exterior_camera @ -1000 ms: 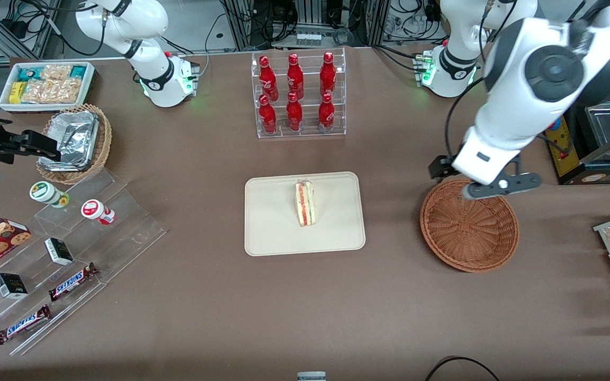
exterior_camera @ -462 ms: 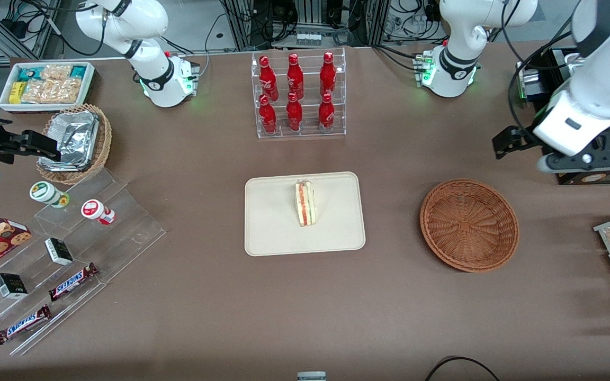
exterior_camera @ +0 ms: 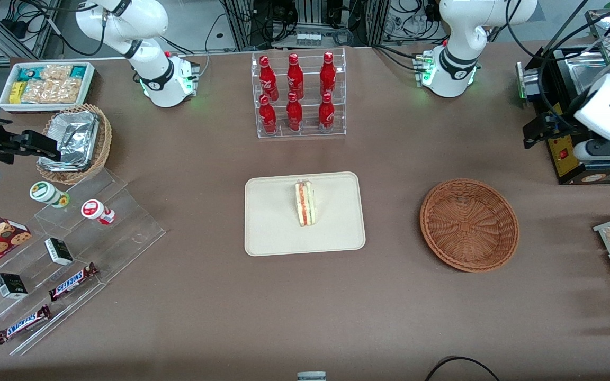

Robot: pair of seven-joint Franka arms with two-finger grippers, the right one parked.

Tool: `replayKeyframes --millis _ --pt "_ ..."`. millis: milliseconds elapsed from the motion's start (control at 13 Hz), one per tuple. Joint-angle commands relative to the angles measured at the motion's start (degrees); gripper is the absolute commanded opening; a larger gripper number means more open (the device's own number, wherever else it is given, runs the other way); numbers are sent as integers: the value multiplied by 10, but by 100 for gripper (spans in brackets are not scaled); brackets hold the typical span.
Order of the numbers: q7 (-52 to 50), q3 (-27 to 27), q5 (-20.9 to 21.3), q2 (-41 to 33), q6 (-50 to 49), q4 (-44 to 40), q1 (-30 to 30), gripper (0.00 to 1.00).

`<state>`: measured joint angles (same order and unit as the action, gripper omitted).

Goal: Place sandwich from basket to tray

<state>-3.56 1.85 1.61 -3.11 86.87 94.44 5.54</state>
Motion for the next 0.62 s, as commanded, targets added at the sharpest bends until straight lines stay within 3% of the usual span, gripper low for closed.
replayKeyframes --millis 0,308,538 --pt "8 -25 -2 12 2 -4 -25 100" --pt "12 -44 -6 70 0 -71 -29 100" --pt "9 -44 -6 73 -3 -79 -26 100"
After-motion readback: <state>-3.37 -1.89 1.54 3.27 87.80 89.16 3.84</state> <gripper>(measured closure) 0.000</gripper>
